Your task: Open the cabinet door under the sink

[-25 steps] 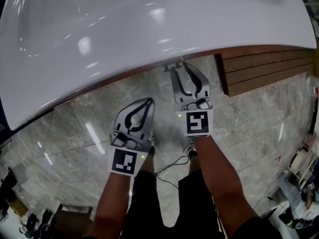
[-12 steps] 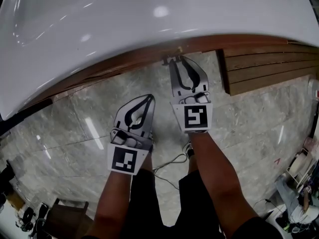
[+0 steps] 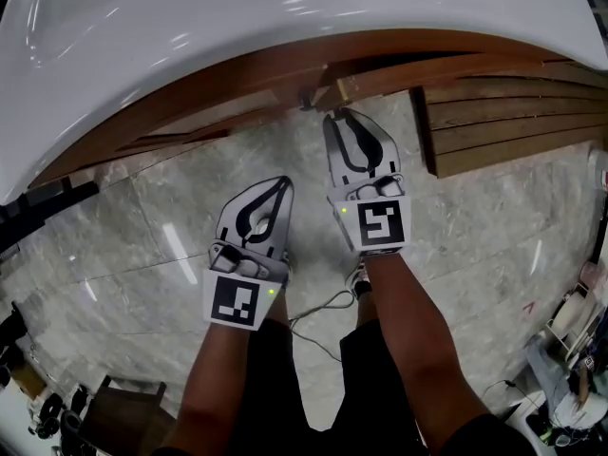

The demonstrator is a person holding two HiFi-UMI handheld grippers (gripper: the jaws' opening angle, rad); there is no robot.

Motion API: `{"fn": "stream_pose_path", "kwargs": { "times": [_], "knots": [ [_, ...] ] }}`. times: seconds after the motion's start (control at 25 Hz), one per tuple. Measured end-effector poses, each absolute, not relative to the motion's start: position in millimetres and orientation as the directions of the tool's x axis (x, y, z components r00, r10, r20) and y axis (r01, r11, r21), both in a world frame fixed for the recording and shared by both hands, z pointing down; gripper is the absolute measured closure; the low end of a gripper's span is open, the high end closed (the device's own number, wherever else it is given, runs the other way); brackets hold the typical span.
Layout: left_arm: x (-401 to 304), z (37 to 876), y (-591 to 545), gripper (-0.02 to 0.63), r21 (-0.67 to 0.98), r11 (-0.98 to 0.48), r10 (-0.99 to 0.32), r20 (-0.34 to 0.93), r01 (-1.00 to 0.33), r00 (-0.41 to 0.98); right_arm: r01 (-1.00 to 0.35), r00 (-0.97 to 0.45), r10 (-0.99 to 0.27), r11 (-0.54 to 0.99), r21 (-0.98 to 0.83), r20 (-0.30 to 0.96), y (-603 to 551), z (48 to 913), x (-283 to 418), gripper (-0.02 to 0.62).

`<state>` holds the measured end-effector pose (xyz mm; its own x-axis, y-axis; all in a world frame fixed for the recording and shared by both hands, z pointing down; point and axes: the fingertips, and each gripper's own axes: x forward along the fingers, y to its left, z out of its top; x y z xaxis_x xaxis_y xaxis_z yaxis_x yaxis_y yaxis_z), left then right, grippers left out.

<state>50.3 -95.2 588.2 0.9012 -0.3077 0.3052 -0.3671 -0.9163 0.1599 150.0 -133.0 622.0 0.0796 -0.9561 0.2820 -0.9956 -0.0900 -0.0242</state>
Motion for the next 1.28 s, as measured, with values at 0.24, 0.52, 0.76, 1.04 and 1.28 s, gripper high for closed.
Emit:
{"fn": "stream_pose_path", "kwargs": {
  "times": [0.24,0.52,0.76,1.04,1.28],
  "knots": [
    [54.0,581.2,-82.2,0.584,0.155,-0.91,-0.33,0.294,-0.385,0.897,-0.999,0.006,-0.965,-0.016,-0.035,0.262,-111.3,619.4,147.6,0.505],
    [60.6,573.0,-62.0,0.584,0.132,-0.887,-0.392,0.287,-0.442,0.874,-0.994,-0.099,-0.965,0.083,-0.077,0.244,-68.2,613.8,146.1,0.505],
    [71.6,578.7,-36.5,0.584,0.147,-0.855,-0.446,0.28,-0.497,0.85,-0.981,-0.191,-0.953,0.18,-0.069,0.235,-38.4,611.7,148.1,0.505],
    [91.9,577.4,-9.2,0.584,0.131,-0.835,-0.486,0.278,-0.534,0.829,-0.953,-0.3,-0.93,0.287,-0.094,0.21,-4.0,610.8,154.2,0.505],
    [96.3,570.3,8.3,0.584,0.103,-0.812,-0.53,0.284,-0.575,0.799,-0.916,-0.4,-0.893,0.385,-0.112,0.207,35.4,610.3,166.8,0.505]
  ]
}}
